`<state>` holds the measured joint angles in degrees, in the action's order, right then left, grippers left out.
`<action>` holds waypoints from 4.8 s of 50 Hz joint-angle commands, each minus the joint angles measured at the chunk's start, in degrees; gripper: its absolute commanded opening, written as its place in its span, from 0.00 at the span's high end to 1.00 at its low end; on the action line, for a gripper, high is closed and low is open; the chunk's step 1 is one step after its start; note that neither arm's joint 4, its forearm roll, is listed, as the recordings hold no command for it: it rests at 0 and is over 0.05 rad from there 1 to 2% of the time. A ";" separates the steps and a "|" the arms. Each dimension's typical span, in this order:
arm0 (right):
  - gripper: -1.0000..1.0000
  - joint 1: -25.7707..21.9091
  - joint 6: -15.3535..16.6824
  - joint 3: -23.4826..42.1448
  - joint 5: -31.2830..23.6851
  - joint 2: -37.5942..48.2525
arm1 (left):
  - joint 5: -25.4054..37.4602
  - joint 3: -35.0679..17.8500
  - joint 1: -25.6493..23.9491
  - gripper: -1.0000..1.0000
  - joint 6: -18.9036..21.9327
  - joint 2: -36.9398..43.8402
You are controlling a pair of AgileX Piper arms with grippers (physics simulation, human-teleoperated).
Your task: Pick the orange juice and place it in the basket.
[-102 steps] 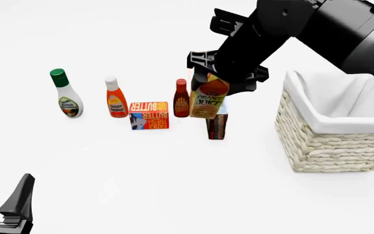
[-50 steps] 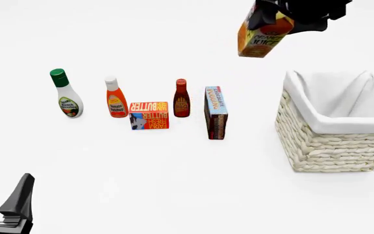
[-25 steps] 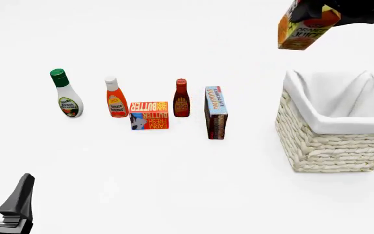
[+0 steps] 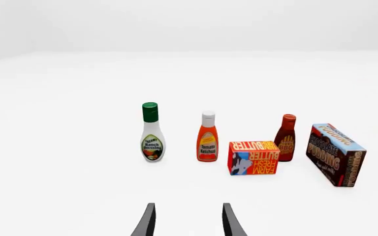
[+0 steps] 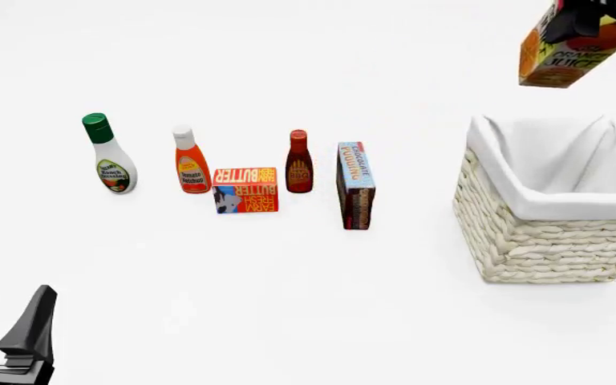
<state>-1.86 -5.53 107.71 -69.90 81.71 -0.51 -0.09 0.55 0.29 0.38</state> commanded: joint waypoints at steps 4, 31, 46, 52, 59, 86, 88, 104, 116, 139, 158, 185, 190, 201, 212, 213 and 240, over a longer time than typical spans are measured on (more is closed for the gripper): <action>1.00 3.85 0.47 -3.69 0.00 -3.22 | 0.09 0.00 0.02 0.00 -0.11 0.03; 1.00 9.19 1.14 -9.14 0.00 -6.57 | 0.09 0.00 0.03 0.00 -0.11 0.03; 1.00 11.25 2.36 -10.14 0.00 -6.26 | 0.09 0.00 0.03 0.00 -0.11 0.03; 1.00 12.25 2.45 -10.79 0.00 -5.91 | 0.09 0.00 0.02 0.00 -0.11 0.03; 1.00 13.09 3.13 -10.05 0.00 -5.02 | 0.09 0.00 0.01 0.00 -0.11 0.04; 1.00 11.44 -1.52 -11.04 0.00 -1.50 | 0.09 0.00 0.03 0.00 -0.11 0.04; 1.00 12.08 -1.13 -11.25 0.00 -1.35 | 0.10 0.00 0.03 0.00 -0.11 0.04; 1.00 13.09 -2.35 -11.01 0.00 0.61 | 0.10 0.00 0.03 0.00 -0.11 0.04; 1.00 14.55 -2.23 -12.16 0.00 2.10 | 0.09 0.00 0.02 0.00 -0.12 0.03; 1.00 14.54 -3.11 -12.46 0.76 4.44 | 0.09 0.00 0.03 0.00 -0.12 0.03; 1.00 15.51 -2.96 -16.93 6.20 5.25 | 0.09 0.00 0.02 0.00 -0.11 0.03; 1.00 14.91 -4.35 -20.47 12.13 9.31 | 0.10 0.00 0.03 0.00 -0.11 0.04; 1.00 15.37 -4.03 -20.30 12.49 9.78 | 0.09 0.00 0.03 0.00 -0.12 0.03; 1.00 15.98 -3.89 -21.58 13.90 10.46 | 0.10 0.00 0.03 0.00 -0.12 0.04; 1.00 16.01 -3.84 -22.40 15.28 11.34 | 0.09 0.00 0.02 0.00 -0.12 0.04; 1.00 16.09 -3.76 -22.44 15.46 11.54 | 0.09 0.00 0.03 0.00 -0.11 0.03; 1.00 16.32 -3.26 -21.42 16.54 14.47 | 0.09 0.00 0.02 0.00 -0.11 0.02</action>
<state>14.30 -8.13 85.17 -53.66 95.26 -0.51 -0.09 0.55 0.30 0.38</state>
